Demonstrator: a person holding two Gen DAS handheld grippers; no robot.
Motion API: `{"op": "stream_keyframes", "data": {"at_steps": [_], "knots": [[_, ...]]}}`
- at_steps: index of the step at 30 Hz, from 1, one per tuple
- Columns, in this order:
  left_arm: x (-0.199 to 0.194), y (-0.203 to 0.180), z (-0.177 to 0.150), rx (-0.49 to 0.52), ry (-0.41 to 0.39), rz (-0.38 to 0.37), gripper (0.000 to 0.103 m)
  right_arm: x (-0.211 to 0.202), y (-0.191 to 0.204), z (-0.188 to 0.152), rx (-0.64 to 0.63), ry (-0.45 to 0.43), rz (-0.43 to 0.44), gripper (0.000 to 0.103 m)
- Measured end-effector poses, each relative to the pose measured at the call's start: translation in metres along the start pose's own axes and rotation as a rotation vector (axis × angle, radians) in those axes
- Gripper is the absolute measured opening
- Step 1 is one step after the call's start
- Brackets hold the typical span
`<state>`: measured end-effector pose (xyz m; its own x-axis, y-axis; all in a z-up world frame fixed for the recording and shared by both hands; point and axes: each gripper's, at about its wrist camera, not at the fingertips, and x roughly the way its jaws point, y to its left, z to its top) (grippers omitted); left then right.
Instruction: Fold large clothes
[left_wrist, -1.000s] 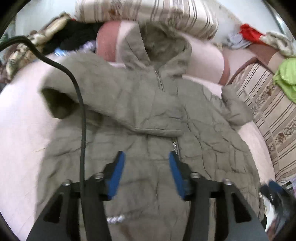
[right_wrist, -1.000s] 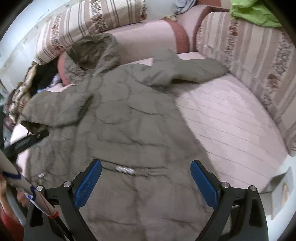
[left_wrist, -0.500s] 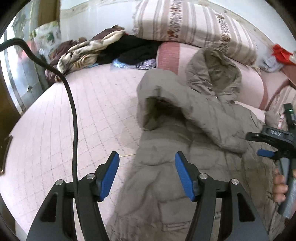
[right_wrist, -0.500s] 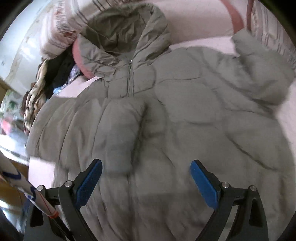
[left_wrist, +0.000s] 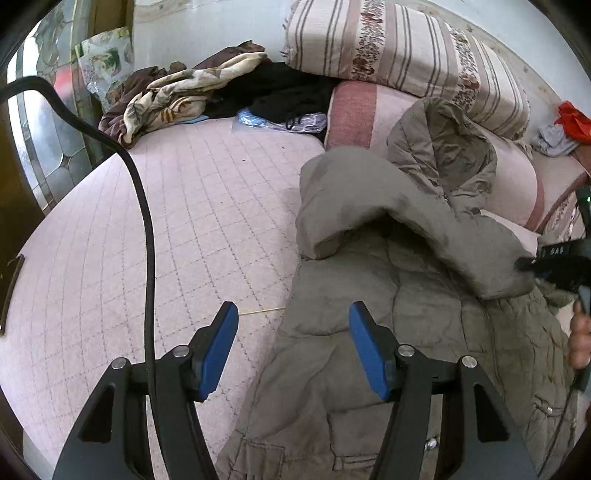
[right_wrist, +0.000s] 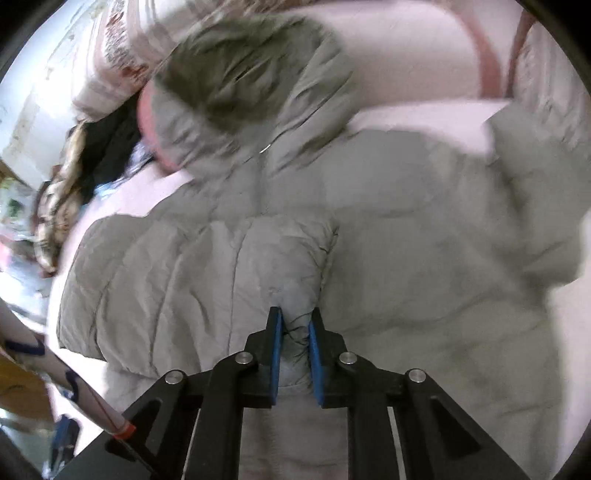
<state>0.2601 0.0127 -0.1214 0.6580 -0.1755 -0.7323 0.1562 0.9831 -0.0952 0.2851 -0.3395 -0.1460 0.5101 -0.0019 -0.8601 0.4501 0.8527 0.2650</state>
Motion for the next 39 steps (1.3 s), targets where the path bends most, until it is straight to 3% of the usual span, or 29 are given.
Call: {"op": "stream_keyframes", "data": {"at_steps": [6, 8, 13, 17, 21, 23, 25, 28, 29, 30, 33, 36, 37, 38, 39], "knots": [[0.004, -0.013, -0.005, 0.039, 0.017, -0.005, 0.061, -0.008, -0.045, 0.023, 0.016, -0.052, -0.180, 0.013], [0.008, -0.018, -0.007, 0.053, 0.033, -0.005, 0.061, -0.003, -0.063, 0.027, 0.019, -0.036, -0.206, 0.013], [0.019, -0.025, -0.011, 0.074, 0.067, 0.001, 0.061, 0.035, -0.064, 0.025, 0.006, 0.015, -0.271, 0.016], [0.017, -0.031, -0.013, 0.085, 0.067, 0.017, 0.061, 0.049, -0.074, 0.023, 0.039, 0.036, -0.267, 0.031], [0.004, -0.036, -0.013, 0.091, 0.027, 0.025, 0.061, 0.024, -0.086, 0.022, 0.057, -0.002, -0.236, 0.037], [-0.002, -0.038, -0.014, 0.089, -0.004, 0.028, 0.061, -0.003, -0.089, 0.017, 0.034, -0.050, -0.215, 0.052], [-0.009, -0.040, -0.017, 0.093, -0.050, 0.052, 0.061, -0.040, -0.098, 0.008, 0.025, -0.130, -0.194, 0.061], [-0.019, -0.046, -0.022, 0.114, -0.113, 0.093, 0.061, -0.086, -0.114, -0.008, 0.018, -0.253, -0.225, 0.080], [-0.022, -0.048, -0.023, 0.125, -0.129, 0.088, 0.061, -0.097, -0.122, -0.013, 0.012, -0.294, -0.232, 0.088], [-0.026, -0.050, -0.024, 0.141, -0.144, 0.074, 0.063, -0.107, -0.133, -0.017, 0.005, -0.313, -0.244, 0.090], [-0.033, -0.057, -0.027, 0.173, -0.154, 0.016, 0.070, -0.114, -0.170, -0.023, 0.019, -0.244, -0.259, 0.090], [-0.034, -0.064, -0.031, 0.191, -0.149, -0.004, 0.075, -0.112, -0.220, -0.024, 0.148, -0.196, -0.291, 0.083], [-0.032, -0.066, -0.031, 0.198, -0.143, 0.003, 0.075, -0.108, -0.239, -0.024, 0.198, -0.169, -0.289, 0.078], [-0.031, -0.067, -0.032, 0.202, -0.139, 0.008, 0.075, -0.105, -0.259, -0.025, 0.249, -0.155, -0.289, 0.065], [-0.029, -0.068, -0.033, 0.202, -0.135, 0.012, 0.075, -0.104, -0.274, -0.027, 0.280, -0.151, -0.297, 0.062]]}}
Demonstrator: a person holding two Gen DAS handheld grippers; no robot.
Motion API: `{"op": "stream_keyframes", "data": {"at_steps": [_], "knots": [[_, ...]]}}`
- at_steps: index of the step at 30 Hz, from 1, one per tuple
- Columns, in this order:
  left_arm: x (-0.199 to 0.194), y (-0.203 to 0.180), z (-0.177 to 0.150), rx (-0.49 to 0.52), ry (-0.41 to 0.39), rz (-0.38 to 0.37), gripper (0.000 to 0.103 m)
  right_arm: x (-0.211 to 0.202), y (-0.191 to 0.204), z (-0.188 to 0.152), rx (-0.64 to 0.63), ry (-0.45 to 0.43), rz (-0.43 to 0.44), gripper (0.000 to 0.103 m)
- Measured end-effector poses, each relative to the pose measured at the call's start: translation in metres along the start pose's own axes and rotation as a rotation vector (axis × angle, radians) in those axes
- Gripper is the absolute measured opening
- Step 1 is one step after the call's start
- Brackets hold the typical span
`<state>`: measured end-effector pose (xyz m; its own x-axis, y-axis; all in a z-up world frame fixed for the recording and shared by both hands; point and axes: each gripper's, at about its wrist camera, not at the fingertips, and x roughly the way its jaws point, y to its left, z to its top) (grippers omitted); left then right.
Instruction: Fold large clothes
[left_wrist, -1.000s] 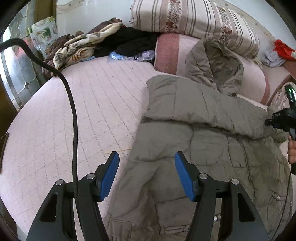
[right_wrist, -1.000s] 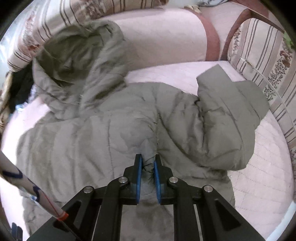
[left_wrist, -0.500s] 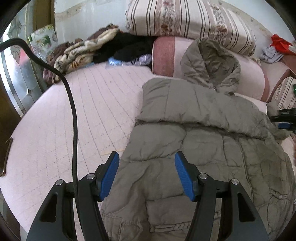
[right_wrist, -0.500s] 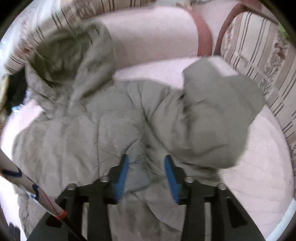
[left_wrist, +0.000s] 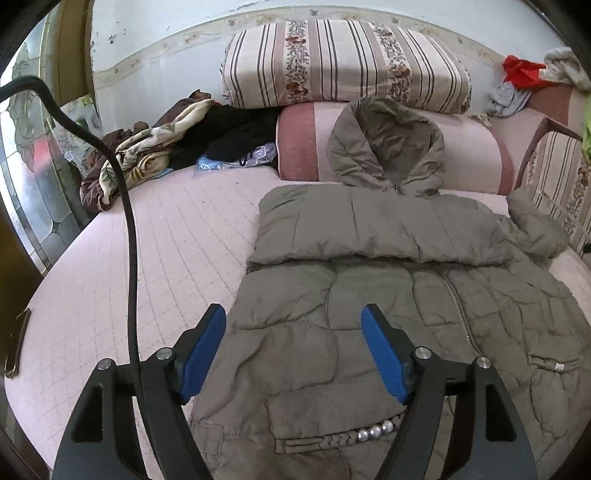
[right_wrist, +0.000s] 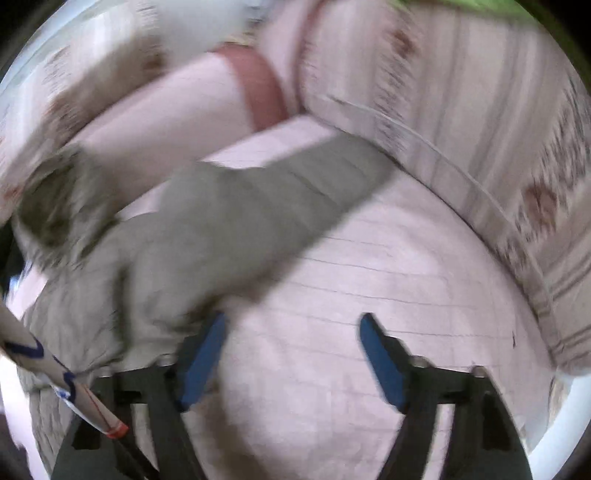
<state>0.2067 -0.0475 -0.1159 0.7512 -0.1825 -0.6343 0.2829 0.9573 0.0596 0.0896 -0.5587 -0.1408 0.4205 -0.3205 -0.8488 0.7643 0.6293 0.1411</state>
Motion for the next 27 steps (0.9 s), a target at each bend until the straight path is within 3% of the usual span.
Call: {"op": "stream_keyframes", "data": {"at_steps": [4, 10, 15, 18, 20, 23, 24, 26, 27], "knots": [[0.010, 0.001, 0.000, -0.025, 0.021, -0.003, 0.075, 0.034, -0.050, 0.013, 0.155, 0.041, -0.018, 0.062], [0.021, -0.007, 0.002, -0.023, 0.043, -0.029, 0.075, 0.076, -0.091, 0.034, 0.380, 0.077, 0.129, 0.062], [0.032, -0.018, -0.002, 0.012, 0.065, -0.041, 0.075, 0.112, -0.090, 0.054, 0.478, 0.085, 0.196, 0.067], [0.041, -0.020, -0.006, 0.023, 0.091, -0.042, 0.075, 0.132, -0.085, 0.065, 0.494, 0.094, 0.194, 0.071], [0.048, -0.020, -0.008, 0.015, 0.116, -0.048, 0.075, 0.142, -0.084, 0.073, 0.516, 0.061, 0.191, 0.086], [0.059, -0.018, -0.011, -0.003, 0.153, -0.050, 0.075, 0.151, -0.081, 0.087, 0.521, 0.012, 0.189, 0.089], [0.063, -0.017, -0.012, -0.005, 0.166, -0.045, 0.075, 0.153, -0.081, 0.092, 0.508, 0.002, 0.178, 0.085], [0.067, -0.017, -0.013, -0.009, 0.182, -0.044, 0.075, 0.157, -0.079, 0.101, 0.471, -0.005, 0.121, 0.036], [0.068, -0.017, -0.013, -0.012, 0.185, -0.046, 0.075, 0.159, -0.079, 0.105, 0.455, 0.004, 0.100, 0.029]]}}
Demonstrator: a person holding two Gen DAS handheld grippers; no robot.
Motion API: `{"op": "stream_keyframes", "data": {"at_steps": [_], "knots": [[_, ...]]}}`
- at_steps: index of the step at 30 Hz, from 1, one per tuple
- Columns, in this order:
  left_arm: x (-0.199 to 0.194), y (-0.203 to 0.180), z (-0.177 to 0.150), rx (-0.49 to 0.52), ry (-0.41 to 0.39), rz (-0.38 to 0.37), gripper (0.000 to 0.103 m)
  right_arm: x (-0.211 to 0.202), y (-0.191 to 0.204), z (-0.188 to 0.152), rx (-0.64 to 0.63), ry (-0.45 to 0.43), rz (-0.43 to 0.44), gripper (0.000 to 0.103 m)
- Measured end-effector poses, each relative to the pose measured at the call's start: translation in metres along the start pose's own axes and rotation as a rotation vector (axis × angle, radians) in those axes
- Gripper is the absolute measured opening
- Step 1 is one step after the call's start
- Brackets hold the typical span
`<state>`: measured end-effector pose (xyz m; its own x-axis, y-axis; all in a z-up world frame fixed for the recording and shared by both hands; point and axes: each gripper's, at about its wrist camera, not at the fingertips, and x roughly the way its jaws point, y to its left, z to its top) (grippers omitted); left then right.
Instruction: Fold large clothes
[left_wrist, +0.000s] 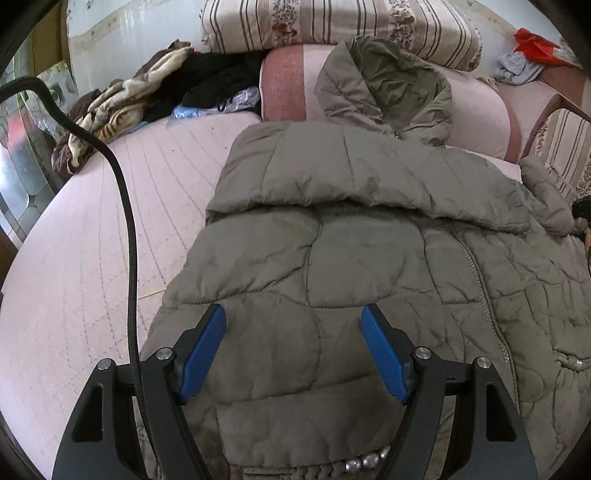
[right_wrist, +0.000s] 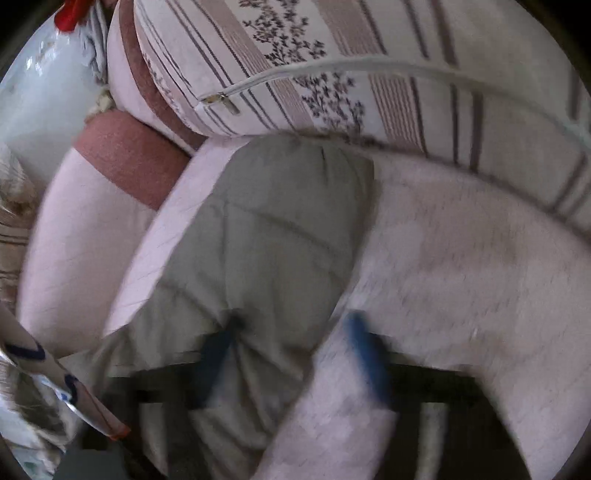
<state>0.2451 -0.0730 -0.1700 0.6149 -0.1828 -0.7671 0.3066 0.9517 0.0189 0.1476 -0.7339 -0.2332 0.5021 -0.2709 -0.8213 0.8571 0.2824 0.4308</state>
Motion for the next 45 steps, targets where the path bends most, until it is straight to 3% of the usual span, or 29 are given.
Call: {"op": "stream_keyframes", "data": {"at_steps": [1, 2, 6, 13, 19, 24, 27, 32, 36, 40, 45], "knots": [[0.000, 0.000, 0.000, -0.005, 0.001, -0.004, 0.075, 0.001, 0.000, 0.005, 0.003, 0.009, 0.004, 0.016], [0.000, 0.001, 0.001, -0.007, 0.000, -0.006, 0.075, -0.001, 0.000, 0.009, 0.010, 0.016, 0.016, 0.011], [-0.006, 0.002, 0.002, -0.019, -0.010, -0.014, 0.075, -0.037, 0.021, 0.021, -0.074, -0.034, -0.006, 0.008], [-0.042, 0.016, 0.010, -0.070, -0.083, -0.027, 0.075, -0.162, 0.088, 0.018, -0.246, -0.190, 0.020, 0.007], [-0.067, 0.048, 0.015, -0.139, -0.135, 0.033, 0.075, -0.262, 0.172, -0.034, -0.447, -0.260, 0.161, 0.007], [-0.080, 0.085, 0.019, -0.230, -0.165, 0.057, 0.075, -0.302, 0.256, -0.120, -0.660, -0.237, 0.287, 0.007], [-0.084, 0.104, 0.021, -0.266, -0.178, 0.096, 0.075, -0.293, 0.308, -0.178, -0.776, -0.191, 0.331, 0.007], [-0.088, 0.129, 0.020, -0.300, -0.186, 0.146, 0.075, -0.255, 0.347, -0.279, -0.926, -0.075, 0.355, 0.007], [-0.089, 0.142, 0.019, -0.325, -0.179, 0.145, 0.075, -0.204, 0.357, -0.342, -1.009, 0.013, 0.310, 0.007], [-0.091, 0.147, 0.018, -0.344, -0.186, 0.161, 0.075, -0.146, 0.353, -0.383, -1.033, 0.109, 0.260, 0.007], [-0.089, 0.151, 0.021, -0.356, -0.186, 0.179, 0.075, -0.106, 0.348, -0.425, -1.097, 0.188, 0.200, 0.010]]}}
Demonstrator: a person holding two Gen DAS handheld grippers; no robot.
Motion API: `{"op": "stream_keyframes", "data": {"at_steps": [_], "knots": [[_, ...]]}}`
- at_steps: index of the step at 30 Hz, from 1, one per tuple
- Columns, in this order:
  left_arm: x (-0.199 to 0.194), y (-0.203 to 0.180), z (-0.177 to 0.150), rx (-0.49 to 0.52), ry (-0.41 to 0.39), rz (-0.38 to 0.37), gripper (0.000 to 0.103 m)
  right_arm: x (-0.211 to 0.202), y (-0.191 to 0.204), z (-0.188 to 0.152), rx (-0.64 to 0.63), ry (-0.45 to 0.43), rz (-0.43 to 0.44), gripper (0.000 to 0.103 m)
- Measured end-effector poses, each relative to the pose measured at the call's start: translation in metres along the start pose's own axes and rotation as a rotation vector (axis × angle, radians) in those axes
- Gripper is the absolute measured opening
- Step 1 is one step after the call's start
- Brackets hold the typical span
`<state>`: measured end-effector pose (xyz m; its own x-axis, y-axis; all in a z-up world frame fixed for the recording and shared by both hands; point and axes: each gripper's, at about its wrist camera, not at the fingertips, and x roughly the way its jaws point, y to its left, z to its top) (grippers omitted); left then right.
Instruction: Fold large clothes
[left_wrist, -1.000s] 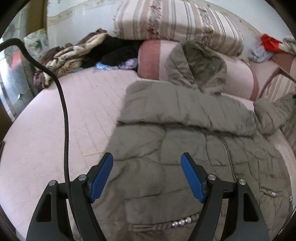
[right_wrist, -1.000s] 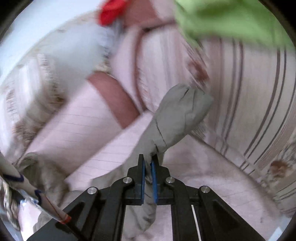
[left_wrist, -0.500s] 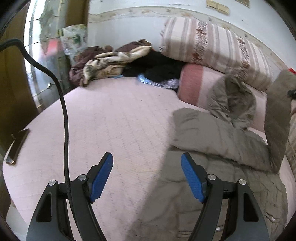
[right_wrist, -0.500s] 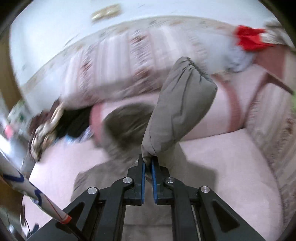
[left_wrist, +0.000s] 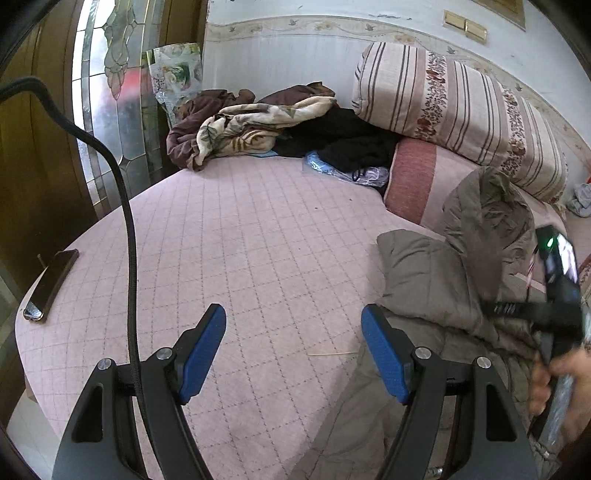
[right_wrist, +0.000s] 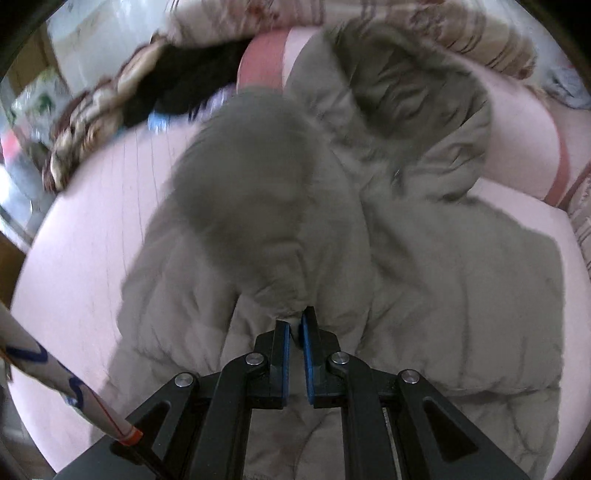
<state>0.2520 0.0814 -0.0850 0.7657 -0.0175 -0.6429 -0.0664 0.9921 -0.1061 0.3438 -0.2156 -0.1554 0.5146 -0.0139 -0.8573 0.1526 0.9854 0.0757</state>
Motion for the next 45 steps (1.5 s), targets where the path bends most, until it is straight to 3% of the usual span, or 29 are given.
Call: {"op": "stream_keyframes", "data": {"at_steps": [3, 7, 8, 13, 19, 25, 28, 35, 40, 45], "knots": [[0.004, -0.001, 0.000, -0.002, 0.012, 0.003, 0.075, 0.003, 0.005, -0.009, -0.041, 0.006, -0.031, 0.018], [0.005, -0.002, 0.001, -0.003, 0.016, 0.005, 0.075, -0.026, 0.005, -0.020, -0.094, -0.026, 0.031, 0.065], [0.005, -0.002, 0.001, -0.004, 0.017, 0.003, 0.075, -0.036, 0.004, -0.021, -0.104, -0.050, 0.027, 0.066], [0.008, -0.003, -0.002, 0.001, 0.027, 0.010, 0.075, -0.080, -0.008, -0.024, -0.113, -0.125, 0.078, 0.067], [0.017, -0.002, -0.005, -0.001, 0.052, 0.025, 0.075, -0.074, -0.034, 0.007, 0.031, -0.186, -0.035, 0.062], [0.022, -0.001, -0.004, 0.004, 0.066, 0.027, 0.075, -0.009, -0.032, 0.037, 0.138, -0.055, -0.042, 0.059], [0.025, 0.000, -0.003, 0.006, 0.070, 0.031, 0.075, 0.025, -0.018, 0.039, 0.165, 0.048, 0.043, 0.050], [0.034, -0.005, -0.001, 0.017, 0.087, 0.040, 0.075, 0.037, 0.044, 0.030, -0.023, 0.043, 0.041, 0.050], [0.036, -0.020, -0.007, 0.066, 0.097, 0.049, 0.075, 0.029, 0.036, 0.033, -0.015, 0.032, 0.052, 0.050], [0.046, -0.037, -0.018, 0.132, 0.143, 0.031, 0.075, -0.020, 0.011, 0.023, 0.016, -0.075, 0.041, 0.053]]}}
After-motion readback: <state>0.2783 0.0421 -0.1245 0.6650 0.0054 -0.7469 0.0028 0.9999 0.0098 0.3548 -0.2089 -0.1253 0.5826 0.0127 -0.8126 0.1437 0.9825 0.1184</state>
